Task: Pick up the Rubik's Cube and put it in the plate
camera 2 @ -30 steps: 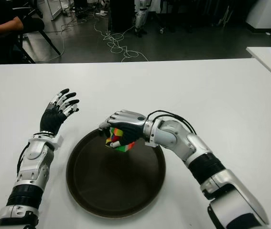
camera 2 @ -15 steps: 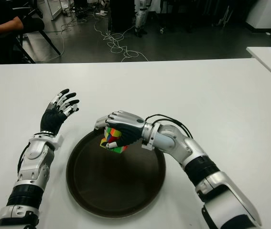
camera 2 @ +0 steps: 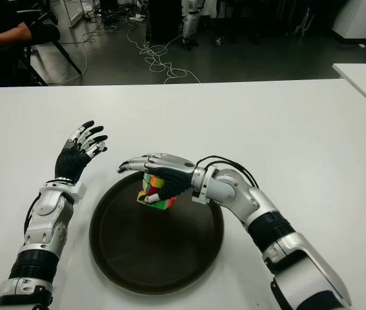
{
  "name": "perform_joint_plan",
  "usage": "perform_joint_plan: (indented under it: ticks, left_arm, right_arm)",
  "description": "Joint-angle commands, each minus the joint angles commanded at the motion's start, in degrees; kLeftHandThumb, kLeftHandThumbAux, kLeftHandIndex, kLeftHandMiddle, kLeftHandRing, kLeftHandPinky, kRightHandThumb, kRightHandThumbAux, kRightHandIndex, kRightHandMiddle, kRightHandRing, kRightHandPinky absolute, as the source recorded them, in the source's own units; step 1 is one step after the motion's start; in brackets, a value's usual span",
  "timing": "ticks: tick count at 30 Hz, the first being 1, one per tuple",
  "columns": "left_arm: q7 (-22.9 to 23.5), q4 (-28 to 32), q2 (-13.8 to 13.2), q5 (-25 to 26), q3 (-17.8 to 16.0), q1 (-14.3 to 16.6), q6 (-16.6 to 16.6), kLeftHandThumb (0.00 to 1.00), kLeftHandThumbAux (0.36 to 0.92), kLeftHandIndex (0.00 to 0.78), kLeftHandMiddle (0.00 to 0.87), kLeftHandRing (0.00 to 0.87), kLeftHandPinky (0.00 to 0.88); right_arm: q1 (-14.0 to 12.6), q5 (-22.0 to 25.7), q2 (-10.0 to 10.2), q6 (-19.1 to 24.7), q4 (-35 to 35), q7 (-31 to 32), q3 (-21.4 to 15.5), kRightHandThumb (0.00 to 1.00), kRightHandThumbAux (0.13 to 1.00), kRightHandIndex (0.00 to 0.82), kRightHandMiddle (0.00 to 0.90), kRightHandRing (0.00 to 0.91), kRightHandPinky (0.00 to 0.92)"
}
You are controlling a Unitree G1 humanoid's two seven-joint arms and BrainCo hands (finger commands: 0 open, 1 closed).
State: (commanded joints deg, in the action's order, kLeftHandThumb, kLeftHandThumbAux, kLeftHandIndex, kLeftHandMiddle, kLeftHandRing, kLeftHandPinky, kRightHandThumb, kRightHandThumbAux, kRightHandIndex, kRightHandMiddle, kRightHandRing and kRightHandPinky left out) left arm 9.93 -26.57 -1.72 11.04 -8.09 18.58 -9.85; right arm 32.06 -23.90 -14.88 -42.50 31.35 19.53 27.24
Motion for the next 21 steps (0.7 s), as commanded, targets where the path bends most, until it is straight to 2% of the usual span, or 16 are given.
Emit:
perform_joint_plan:
  ticks: [8, 21]
  left_arm:
    - [0.2, -0.3, -0.2, 0.1, 0.0, 0.1, 0.2, 0.211, 0.803, 0.146, 0.213, 0.231, 0.262]
    - [0.0, 0.0, -0.5, -0.4, 0.1, 0.1, 1.2, 0.240, 0.796, 0.157, 0.229, 0.239, 0.275]
  right_arm:
    - [0.0, -0.1, 0.3, -0.5, 0.4, -0.7, -0.4, 0.000, 0.630, 0.000, 0.000, 0.000, 0.000]
    - [0.4, -1.1, 0.4, -0.9, 0.6, -2.8, -1.5, 0.000, 0.610, 0.000, 0.000, 0.000, 0.000]
